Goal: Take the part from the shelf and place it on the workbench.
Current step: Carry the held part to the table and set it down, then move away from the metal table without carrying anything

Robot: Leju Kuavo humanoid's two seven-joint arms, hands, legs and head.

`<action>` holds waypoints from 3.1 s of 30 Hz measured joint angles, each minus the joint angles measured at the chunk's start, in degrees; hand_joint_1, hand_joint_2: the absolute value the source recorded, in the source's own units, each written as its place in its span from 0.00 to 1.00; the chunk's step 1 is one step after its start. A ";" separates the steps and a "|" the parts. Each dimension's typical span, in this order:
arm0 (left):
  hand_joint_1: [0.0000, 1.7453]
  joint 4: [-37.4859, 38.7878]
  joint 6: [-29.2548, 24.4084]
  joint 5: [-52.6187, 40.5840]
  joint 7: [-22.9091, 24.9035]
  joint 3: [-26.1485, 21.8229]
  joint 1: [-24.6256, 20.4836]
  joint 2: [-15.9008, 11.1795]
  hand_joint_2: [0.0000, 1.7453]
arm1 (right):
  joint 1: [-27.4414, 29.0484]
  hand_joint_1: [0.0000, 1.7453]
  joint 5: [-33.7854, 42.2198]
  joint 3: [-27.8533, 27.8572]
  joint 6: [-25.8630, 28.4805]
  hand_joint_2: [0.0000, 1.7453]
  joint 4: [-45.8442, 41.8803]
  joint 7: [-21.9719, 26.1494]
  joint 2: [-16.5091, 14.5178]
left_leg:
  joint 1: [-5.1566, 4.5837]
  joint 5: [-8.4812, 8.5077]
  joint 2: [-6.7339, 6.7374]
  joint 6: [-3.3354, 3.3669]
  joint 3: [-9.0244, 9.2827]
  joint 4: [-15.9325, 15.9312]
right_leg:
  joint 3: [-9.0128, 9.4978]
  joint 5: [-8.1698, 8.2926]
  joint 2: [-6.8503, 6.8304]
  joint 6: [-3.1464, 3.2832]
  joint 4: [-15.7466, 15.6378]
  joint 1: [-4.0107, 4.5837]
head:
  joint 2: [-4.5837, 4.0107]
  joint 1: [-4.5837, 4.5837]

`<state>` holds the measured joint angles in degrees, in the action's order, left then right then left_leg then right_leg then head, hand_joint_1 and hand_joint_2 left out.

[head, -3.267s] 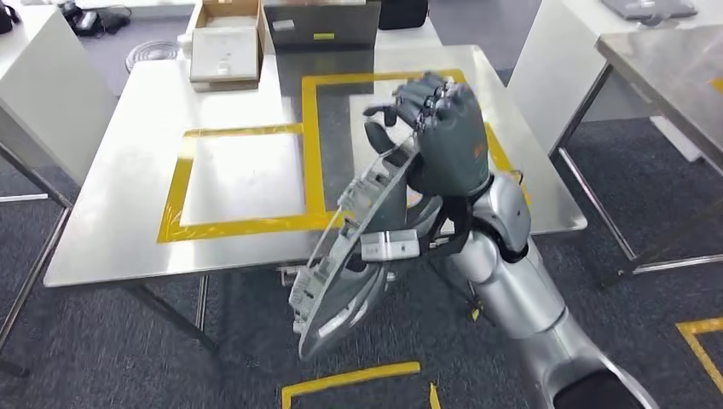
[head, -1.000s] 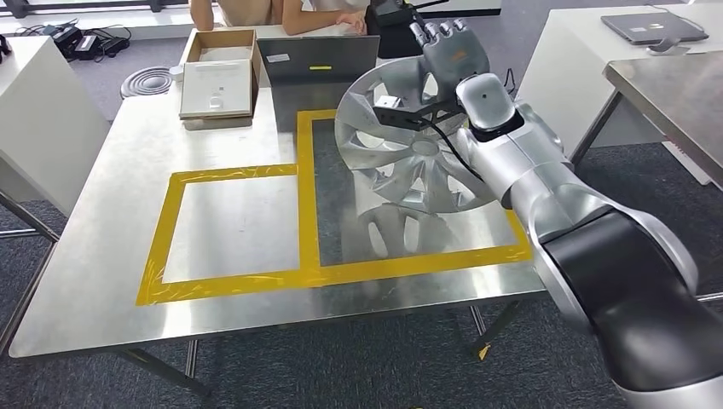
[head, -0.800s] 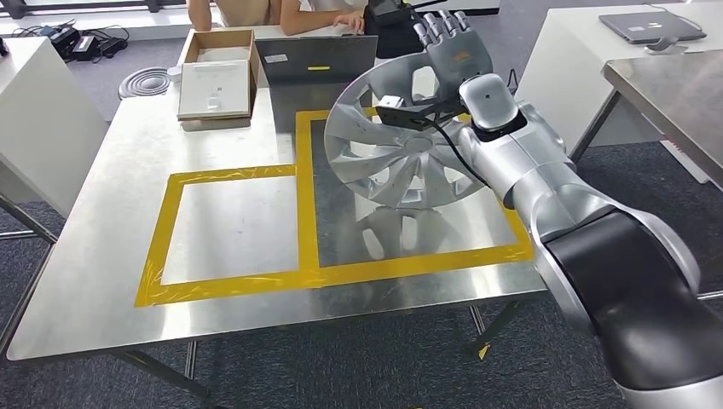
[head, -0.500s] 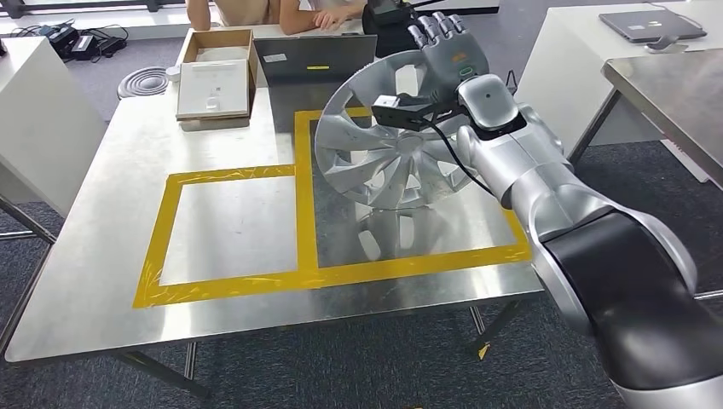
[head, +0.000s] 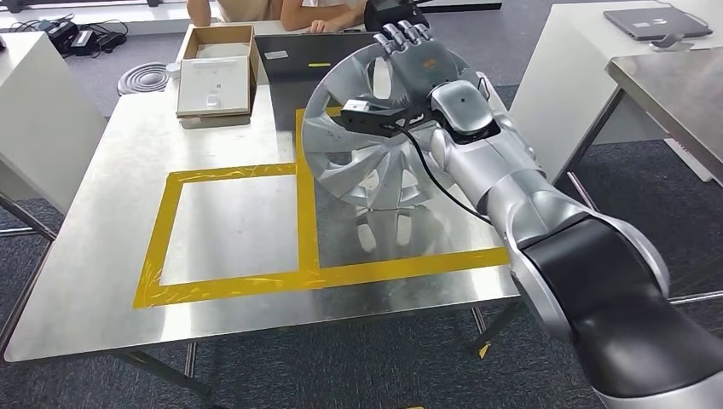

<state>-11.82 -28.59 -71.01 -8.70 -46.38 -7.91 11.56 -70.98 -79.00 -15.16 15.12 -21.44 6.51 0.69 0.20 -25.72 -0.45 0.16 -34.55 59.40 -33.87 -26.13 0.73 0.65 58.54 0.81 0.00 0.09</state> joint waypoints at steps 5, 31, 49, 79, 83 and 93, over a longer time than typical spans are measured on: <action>0.00 -0.01 0.02 0.49 -0.14 -0.01 -0.08 -0.23 0.00 | 0.00 0.00 1.71 2.79 0.05 0.00 -1.25 1.66 -0.53 | 0.00 -0.01 -0.02 0.01 -0.10 0.00 | -0.10 -0.01 -0.02 0.00 0.00 0.00 | 0.00 0.02; 0.00 -0.09 2.92 -0.36 -2.00 -0.01 -0.05 -1.20 0.00 | 4.48 0.00 3.35 6.91 1.98 0.00 -4.10 4.23 -0.10 | 0.76 0.86 0.59 0.82 -0.58 -0.42 | -2.72 -2.57 -0.49 -2.78 7.00 -2.07 | 0.00 -0.35; 0.00 -0.09 3.11 -1.18 -1.23 0.61 -0.17 -1.64 0.00 | 6.04 0.00 3.33 6.96 2.01 0.00 -6.44 5.92 -1.55 | 0.98 -4.42 0.31 -2.24 1.69 4.40 | -4.17 3.33 -0.57 0.23 0.41 -1.31 | 0.00 -0.16; 0.00 -0.09 4.88 -7.08 3.81 5.63 -0.74 -3.00 0.00 | 8.94 0.00 6.78 6.93 1.55 0.00 -6.40 11.82 -0.78 | 1.40 -3.07 0.45 -3.27 -4.03 12.47 | -3.74 3.78 -1.05 0.22 -0.66 -1.37 | 0.00 -0.44; 0.00 -0.10 5.43 -7.77 4.32 6.35 -0.78 -3.18 0.00 | 9.06 0.00 6.81 6.92 1.59 0.00 -6.22 11.80 -0.57 | 1.19 -4.37 0.11 -2.60 3.24 1.55 | -6.06 5.65 -1.04 -1.34 0.32 -1.42 | 0.00 -0.47; 0.00 -0.09 6.50 -7.78 6.27 6.67 -0.47 -3.32 0.00 | 10.78 0.00 5.38 6.77 -2.89 0.00 -4.57 10.98 0.32 | 0.62 1.67 0.39 1.26 -3.62 1.22 | -8.94 -4.57 -0.79 -2.41 17.02 -1.45 | 0.00 -0.66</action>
<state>-11.91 -22.09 -78.78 -2.43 -39.71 -8.38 8.25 -60.20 -73.62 -8.39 12.23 -26.01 17.50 1.01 0.82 -24.05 -0.06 1.42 -38.17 60.62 -42.81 -30.70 -0.07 -1.76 75.56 -0.63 0.00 -0.57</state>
